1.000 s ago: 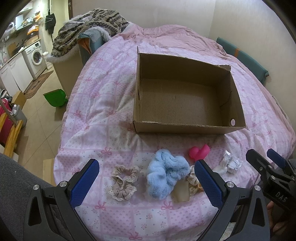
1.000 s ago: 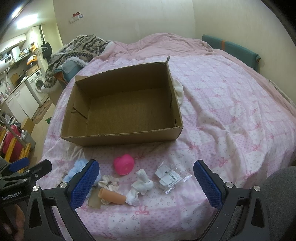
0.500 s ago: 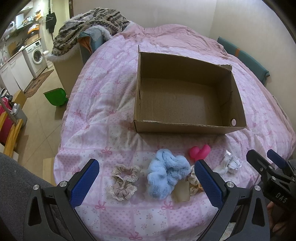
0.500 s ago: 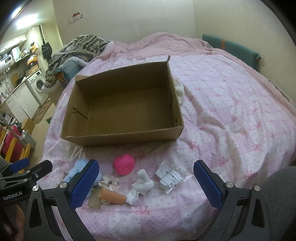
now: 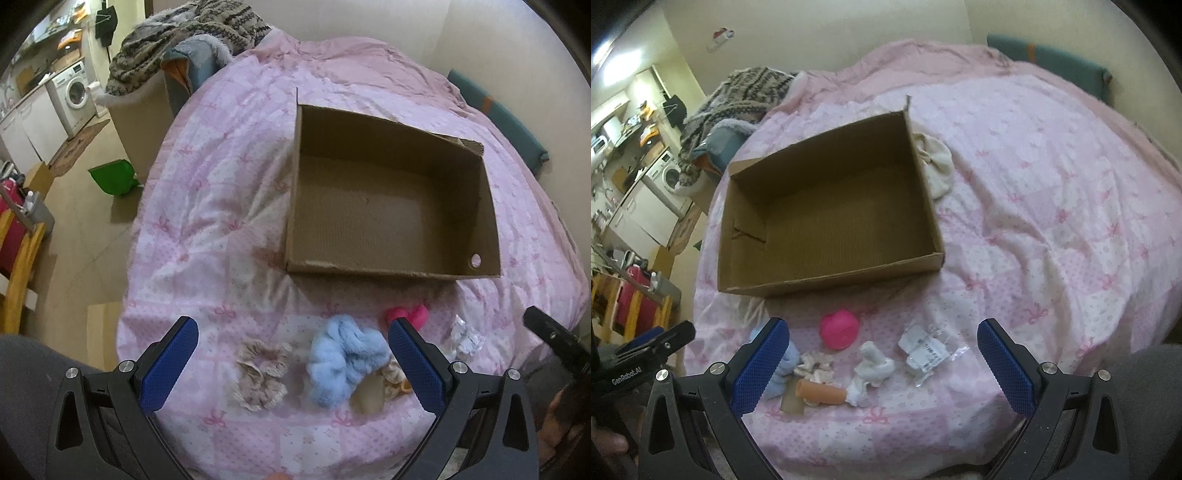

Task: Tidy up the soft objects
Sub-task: 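Grasp the beige lace scrunchie with left tool while right tool grasps the clear plastic bag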

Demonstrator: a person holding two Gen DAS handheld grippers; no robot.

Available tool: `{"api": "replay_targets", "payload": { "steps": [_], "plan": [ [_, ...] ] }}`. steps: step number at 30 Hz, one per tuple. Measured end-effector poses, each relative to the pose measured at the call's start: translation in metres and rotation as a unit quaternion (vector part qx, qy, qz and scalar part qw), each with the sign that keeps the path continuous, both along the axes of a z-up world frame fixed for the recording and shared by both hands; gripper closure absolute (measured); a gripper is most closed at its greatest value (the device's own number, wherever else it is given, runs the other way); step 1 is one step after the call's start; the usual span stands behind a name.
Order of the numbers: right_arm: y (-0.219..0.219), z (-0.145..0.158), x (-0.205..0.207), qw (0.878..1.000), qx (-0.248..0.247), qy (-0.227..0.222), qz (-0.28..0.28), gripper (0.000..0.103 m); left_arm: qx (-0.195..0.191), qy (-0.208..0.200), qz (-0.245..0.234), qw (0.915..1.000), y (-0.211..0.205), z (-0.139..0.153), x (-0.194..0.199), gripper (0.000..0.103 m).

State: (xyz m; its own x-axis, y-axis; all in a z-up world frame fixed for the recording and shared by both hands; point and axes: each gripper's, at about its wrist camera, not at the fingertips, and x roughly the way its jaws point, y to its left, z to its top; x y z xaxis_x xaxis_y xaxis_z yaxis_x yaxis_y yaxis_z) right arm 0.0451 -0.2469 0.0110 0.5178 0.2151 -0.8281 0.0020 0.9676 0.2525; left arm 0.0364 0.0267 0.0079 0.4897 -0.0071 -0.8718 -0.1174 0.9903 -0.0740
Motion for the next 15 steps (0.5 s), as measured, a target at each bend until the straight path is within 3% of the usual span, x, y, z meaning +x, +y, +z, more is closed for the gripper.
{"api": "replay_targets", "payload": {
  "steps": [4, 5, 7, 9, 15],
  "plan": [
    [-0.022, -0.012, 0.021, 0.998, 0.038, 0.059, -0.009, 0.000, 0.010, 0.019, 0.007, 0.9997, 0.010, 0.001, 0.016, 0.000],
    [-0.026, -0.017, 0.025, 0.996, 0.051, 0.069, -0.010, 0.002, 0.010, 0.022, 0.010, 0.9997, 0.013, 0.001, 0.018, 0.000],
    [-0.032, -0.027, 0.032, 0.994, 0.063, 0.093, -0.015, 0.018, 0.000, 0.027, 0.020, 0.9994, 0.022, -0.002, 0.023, 0.000],
    [-0.035, -0.042, 0.036, 0.989, 0.071, 0.124, -0.025, 0.018, -0.004, 0.036, 0.032, 0.9988, 0.030, -0.009, 0.025, 0.000],
    [-0.024, -0.084, 0.049, 0.981, 0.040, 0.188, -0.031, 0.018, -0.008, 0.075, 0.058, 0.9955, 0.042, -0.036, 0.027, 0.000]
  ]
}}
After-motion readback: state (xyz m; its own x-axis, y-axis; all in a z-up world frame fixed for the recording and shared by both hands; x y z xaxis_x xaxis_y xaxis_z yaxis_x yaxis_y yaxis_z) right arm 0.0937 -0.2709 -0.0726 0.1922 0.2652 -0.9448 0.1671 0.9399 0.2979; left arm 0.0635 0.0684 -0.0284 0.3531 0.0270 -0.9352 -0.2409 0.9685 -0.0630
